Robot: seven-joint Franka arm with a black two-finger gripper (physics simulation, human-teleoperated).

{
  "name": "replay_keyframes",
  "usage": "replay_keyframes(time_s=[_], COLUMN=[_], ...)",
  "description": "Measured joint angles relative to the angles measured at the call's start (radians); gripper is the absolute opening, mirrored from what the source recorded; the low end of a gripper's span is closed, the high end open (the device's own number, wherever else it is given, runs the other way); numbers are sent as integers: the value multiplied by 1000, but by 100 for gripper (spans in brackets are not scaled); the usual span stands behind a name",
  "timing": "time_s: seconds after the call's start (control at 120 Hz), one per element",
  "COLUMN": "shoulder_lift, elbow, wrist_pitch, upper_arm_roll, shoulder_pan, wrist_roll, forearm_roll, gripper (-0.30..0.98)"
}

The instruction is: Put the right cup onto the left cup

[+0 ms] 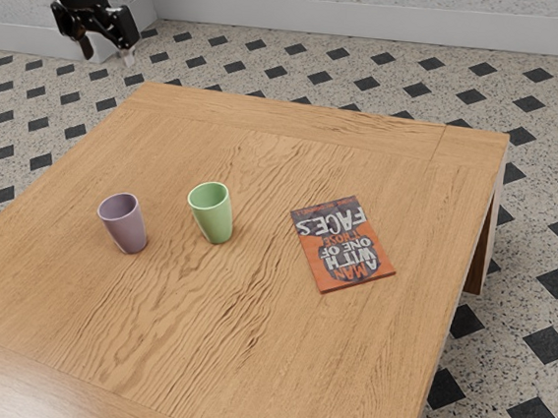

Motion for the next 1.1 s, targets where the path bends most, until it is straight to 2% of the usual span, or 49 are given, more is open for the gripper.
replay_keyframes(time_s=[0.158, 0.408, 0.558, 0.667, 0.742, 0.858, 1.1], shoulder_lift=[11, 174, 192, 163, 116, 71, 66], elbow=[-16, -46, -176, -274, -365, -463, -543], wrist_pitch=[10, 120, 222, 293, 347, 423, 539], upper_arm_roll=[0, -1, -8, -26, -36, -59, -71], shoulder_pan=[-54, -105, -123, -150, -174, -194, -205], wrist_roll=[1, -127, -255, -340, -393, -470, -591], forearm_roll=[10, -53, -116, -138, -137, -97, -70], gripper=[67, 67, 67, 67, 67, 67, 67])
